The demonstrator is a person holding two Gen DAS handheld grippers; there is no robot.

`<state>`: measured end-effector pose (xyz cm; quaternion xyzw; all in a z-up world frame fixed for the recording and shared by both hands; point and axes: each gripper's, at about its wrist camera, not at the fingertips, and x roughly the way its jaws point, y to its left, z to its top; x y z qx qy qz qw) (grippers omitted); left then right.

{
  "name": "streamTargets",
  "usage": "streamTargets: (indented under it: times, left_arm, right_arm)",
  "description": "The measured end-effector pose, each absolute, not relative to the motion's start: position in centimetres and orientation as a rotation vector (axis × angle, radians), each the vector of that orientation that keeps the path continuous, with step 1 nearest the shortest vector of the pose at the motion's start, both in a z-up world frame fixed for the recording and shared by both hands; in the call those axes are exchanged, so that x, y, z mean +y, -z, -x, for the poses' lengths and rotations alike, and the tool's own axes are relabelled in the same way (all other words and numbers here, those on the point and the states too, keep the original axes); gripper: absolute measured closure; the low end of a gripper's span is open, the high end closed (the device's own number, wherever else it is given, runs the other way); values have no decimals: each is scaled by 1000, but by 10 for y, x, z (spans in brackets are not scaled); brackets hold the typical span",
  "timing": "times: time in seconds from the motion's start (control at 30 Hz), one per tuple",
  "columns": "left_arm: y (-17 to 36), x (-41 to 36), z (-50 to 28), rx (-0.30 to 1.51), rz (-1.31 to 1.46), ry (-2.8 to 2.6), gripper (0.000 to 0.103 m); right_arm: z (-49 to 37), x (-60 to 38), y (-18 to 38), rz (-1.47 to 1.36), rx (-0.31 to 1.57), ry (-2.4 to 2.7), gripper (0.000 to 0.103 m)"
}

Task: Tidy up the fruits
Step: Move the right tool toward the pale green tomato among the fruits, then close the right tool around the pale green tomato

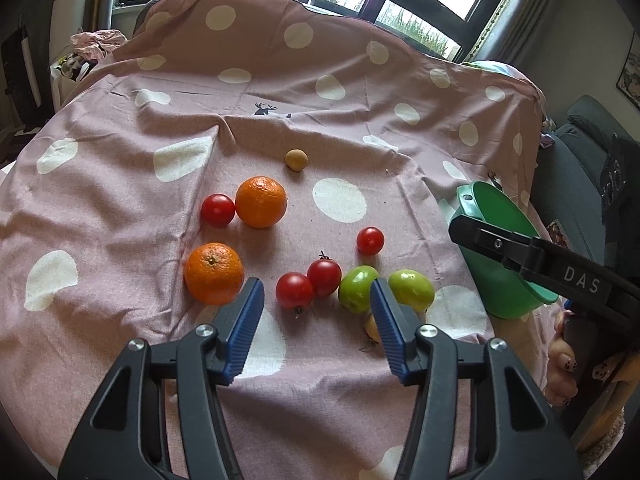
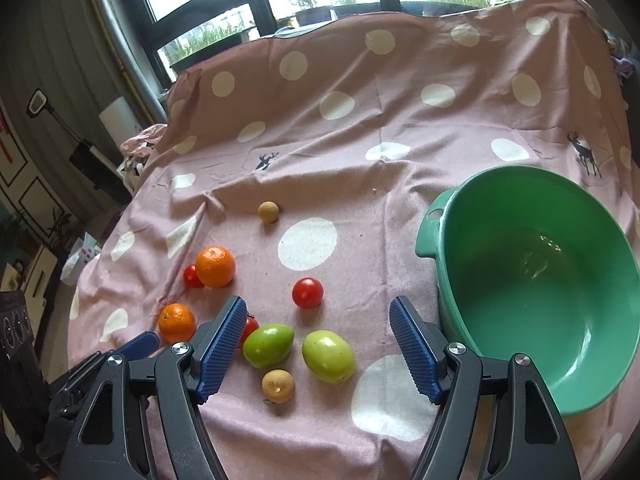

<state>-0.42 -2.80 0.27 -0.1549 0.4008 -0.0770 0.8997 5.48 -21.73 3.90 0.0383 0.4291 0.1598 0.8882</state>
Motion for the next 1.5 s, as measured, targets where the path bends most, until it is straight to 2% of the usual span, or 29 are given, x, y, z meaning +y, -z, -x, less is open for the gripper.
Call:
streamTargets:
  times: [0.07, 0.3, 0.43, 0.77, 0.87, 1.07, 1.5]
  left_arm:
    - [-3, -28, 4, 829, 322, 163, 51]
    - [-4, -30, 5, 829, 330, 188, 57]
    - [-5, -35, 4, 835, 354, 230, 61]
    - [0, -66, -12, 910, 391, 319, 76]
    - [4, -75, -19, 944, 388, 327, 81]
    - [9, -90, -27, 976, 361, 335, 82]
    - [22, -118, -47, 1046, 326, 350, 81]
  right_arm:
    - [-55, -217, -39, -79, 895, -336, 32]
    - [-55, -216, -37, -84, 901, -341, 34]
    - [-57, -217, -36, -96, 915, -354, 38]
    - [-64, -225, -30, -191, 1000, -441, 48]
    - [-67, -228, -26, -218, 1029, -450, 54]
    - [-76, -234, -11, -279, 1105, -471, 59]
    - [-87, -238, 11, -287, 1177, -458, 61]
